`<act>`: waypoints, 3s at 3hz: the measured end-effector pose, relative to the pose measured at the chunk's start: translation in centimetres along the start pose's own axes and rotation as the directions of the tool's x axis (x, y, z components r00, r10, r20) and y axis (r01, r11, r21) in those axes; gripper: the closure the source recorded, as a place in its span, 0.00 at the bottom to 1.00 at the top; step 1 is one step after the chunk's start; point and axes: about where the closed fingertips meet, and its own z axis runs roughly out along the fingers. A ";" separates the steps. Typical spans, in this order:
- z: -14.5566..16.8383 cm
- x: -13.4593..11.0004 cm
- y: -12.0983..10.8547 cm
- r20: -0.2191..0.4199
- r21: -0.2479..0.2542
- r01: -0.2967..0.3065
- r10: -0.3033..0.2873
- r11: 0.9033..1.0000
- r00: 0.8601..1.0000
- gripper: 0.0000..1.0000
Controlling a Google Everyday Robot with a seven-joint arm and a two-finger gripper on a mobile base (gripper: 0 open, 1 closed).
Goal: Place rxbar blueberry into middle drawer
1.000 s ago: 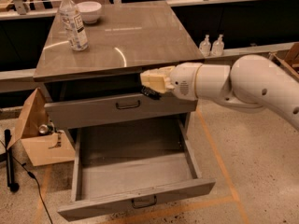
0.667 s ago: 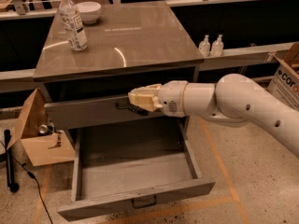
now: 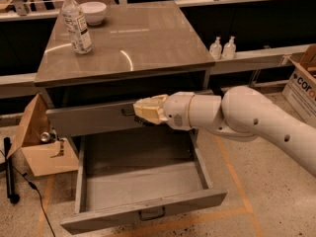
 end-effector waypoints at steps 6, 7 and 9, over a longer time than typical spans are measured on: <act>14.7 28.8 -3.2 -0.112 -0.157 -0.052 0.034 0.986 0.993 1.00; 15.6 32.0 -3.6 -0.197 -0.167 -0.038 0.004 0.985 0.980 0.84; 16.5 34.8 -3.8 -0.290 -0.196 -0.019 -0.040 0.980 0.956 0.38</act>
Offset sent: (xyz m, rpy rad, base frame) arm 0.0181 0.0346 -0.2166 0.1521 -0.0401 0.0830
